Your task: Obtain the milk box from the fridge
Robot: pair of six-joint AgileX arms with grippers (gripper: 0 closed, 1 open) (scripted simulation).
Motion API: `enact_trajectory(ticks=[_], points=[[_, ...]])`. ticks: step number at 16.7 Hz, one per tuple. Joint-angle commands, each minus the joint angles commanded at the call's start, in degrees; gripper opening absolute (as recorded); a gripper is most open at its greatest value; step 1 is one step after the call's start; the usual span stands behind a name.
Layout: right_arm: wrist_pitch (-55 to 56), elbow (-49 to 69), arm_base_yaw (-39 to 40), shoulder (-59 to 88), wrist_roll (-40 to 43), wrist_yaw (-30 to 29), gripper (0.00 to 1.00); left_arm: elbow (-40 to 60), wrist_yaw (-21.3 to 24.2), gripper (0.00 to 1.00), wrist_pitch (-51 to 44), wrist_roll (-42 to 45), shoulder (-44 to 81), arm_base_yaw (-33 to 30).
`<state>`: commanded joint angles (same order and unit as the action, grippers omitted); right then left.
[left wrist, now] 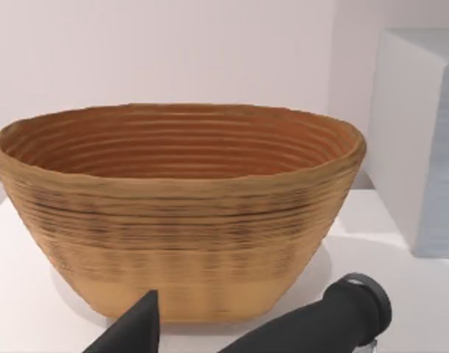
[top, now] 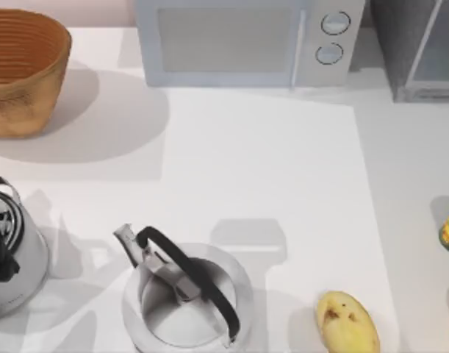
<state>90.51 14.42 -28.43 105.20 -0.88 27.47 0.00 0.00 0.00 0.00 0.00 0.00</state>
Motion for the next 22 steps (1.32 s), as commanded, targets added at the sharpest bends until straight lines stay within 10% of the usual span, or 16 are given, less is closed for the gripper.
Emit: enact_trajectory(ticks=[10, 22], points=[[-19.0, 34.8, 14.0, 15.0, 0.1, -14.9, 1.00, 0.0, 0.0, 1.00, 0.0, 0.0, 0.0, 0.0], [-24.4, 44.3, 16.2, 19.6, 0.2, -17.2, 1.00, 0.0, 0.0, 1.00, 0.0, 0.0, 0.0, 0.0]])
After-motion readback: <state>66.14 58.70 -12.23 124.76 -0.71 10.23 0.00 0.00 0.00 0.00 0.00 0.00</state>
